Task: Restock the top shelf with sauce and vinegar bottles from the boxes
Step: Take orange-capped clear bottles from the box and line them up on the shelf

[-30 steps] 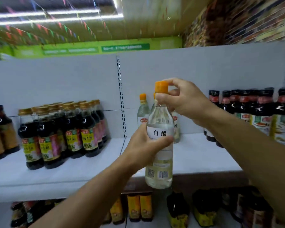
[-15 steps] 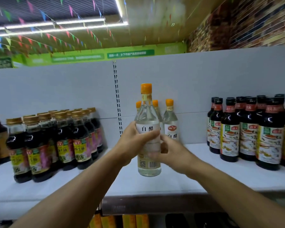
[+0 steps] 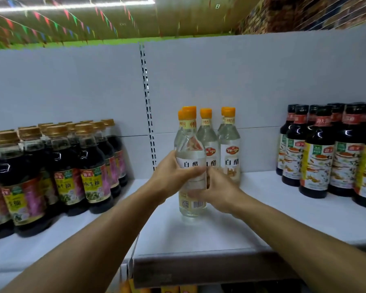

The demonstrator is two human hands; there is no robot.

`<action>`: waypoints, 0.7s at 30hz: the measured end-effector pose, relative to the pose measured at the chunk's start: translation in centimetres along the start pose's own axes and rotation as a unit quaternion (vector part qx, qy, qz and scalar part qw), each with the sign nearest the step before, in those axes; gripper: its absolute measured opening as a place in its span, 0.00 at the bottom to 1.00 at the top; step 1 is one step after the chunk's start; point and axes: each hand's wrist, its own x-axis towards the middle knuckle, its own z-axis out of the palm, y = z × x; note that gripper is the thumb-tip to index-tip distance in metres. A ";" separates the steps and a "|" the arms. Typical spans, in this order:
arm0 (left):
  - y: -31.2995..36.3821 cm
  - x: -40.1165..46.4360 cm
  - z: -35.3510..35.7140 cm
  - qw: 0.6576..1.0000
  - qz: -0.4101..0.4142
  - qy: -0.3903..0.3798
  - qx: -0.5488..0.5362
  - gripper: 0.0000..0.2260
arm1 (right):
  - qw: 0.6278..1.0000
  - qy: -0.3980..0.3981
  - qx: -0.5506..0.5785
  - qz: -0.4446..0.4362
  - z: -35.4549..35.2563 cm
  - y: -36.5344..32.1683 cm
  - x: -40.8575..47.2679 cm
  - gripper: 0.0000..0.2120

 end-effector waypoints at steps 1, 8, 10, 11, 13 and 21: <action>-0.6 0.3 -0.2 1.000 -0.006 0.005 0.014 0.20 | 1.000 0.003 -0.004 0.003 0.3 0.2 0.4 0.25; -3.4 2.5 -1.9 0.993 -0.033 0.041 0.102 0.31 | 0.999 0.016 -0.034 0.025 1.6 1.4 3.1 0.29; -3.8 2.9 -2.2 0.991 -0.030 0.046 0.124 0.31 | 0.999 0.015 -0.038 0.032 1.7 1.5 3.5 0.22; -3.8 3.0 -2.2 0.990 -0.026 0.050 0.132 0.31 | 0.999 0.015 -0.040 0.029 1.7 1.5 3.6 0.20; -4.2 3.5 -2.4 0.988 -0.023 0.051 0.143 0.31 | 0.999 0.014 -0.043 0.023 1.8 1.5 3.9 0.17; -6.1 5.7 -2.6 0.981 -0.017 0.044 0.187 0.35 | 0.997 0.026 -0.062 0.039 1.7 1.7 5.0 0.17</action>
